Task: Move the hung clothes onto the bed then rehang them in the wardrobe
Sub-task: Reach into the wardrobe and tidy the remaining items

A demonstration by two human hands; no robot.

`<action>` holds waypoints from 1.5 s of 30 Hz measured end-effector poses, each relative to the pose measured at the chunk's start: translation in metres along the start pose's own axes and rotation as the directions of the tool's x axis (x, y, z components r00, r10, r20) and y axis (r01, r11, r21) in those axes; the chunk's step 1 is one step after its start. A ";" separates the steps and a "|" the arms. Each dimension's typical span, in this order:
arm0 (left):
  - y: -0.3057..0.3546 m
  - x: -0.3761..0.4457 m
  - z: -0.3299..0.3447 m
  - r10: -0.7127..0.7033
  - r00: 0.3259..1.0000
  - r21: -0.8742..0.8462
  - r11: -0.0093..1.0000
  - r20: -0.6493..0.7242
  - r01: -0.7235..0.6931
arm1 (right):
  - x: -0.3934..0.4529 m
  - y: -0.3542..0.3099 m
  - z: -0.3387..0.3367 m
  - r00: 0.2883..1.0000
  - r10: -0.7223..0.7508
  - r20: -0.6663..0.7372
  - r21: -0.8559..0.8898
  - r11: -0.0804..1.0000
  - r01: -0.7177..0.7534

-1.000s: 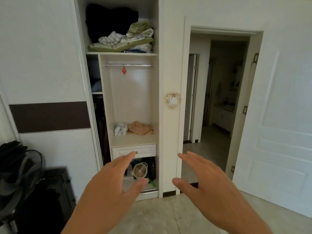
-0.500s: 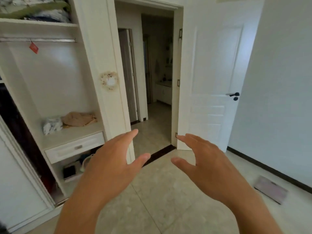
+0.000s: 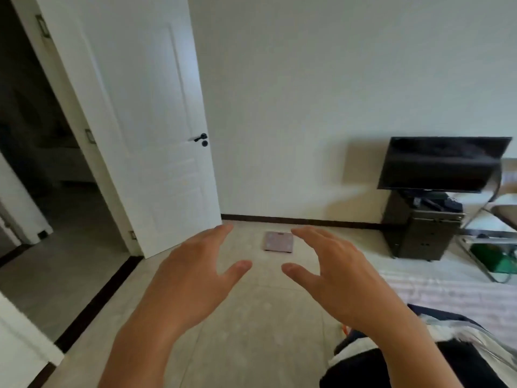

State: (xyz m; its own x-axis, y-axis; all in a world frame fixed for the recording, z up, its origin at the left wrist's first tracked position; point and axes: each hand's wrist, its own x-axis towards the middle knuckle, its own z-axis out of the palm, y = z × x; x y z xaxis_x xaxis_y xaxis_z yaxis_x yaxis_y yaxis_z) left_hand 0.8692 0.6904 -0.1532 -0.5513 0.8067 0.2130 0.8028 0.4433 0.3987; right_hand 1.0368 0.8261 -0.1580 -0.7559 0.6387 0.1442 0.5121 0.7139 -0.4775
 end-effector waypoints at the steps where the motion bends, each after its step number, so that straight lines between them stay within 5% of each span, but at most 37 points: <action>1: 0.013 0.010 0.010 0.056 0.998 -0.013 0.998 0.029 -0.055 | -0.005 0.015 -0.006 0.999 0.048 -0.020 -0.005 0.999 -0.049; 11: 0.165 0.071 0.124 0.456 0.867 -0.108 0.890 0.199 -0.444 | -0.078 0.160 -0.063 0.892 0.423 -0.159 -0.009 0.903 -0.430; 25: 0.343 0.099 0.351 0.655 0.602 -0.257 0.745 0.457 -0.615 | -0.165 0.377 -0.061 0.660 0.713 -0.237 0.062 0.689 -0.722; 31: 0.394 0.108 0.453 0.657 0.498 -0.318 0.731 0.567 -0.603 | -0.201 0.476 -0.029 0.510 0.823 -0.251 0.114 0.548 -0.829; 37: 0.419 0.116 0.569 0.499 0.448 -0.344 0.856 0.741 -0.385 | -0.233 0.557 0.018 0.298 0.929 -0.220 0.263 0.350 -0.899; 45: 0.433 0.127 0.695 0.413 0.436 -0.176 0.855 0.800 -0.488 | -0.251 0.646 0.095 0.121 0.986 -0.113 0.227 0.145 -0.963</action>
State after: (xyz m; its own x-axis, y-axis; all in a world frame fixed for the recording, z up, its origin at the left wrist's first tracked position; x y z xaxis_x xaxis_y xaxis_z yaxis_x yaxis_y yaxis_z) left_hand 1.3050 1.2570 -0.5736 0.2733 0.8471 -0.4557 0.9155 -0.0835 0.3937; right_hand 1.5186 1.0993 -0.5852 0.4596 0.8140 -0.3553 0.7092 -0.5771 -0.4049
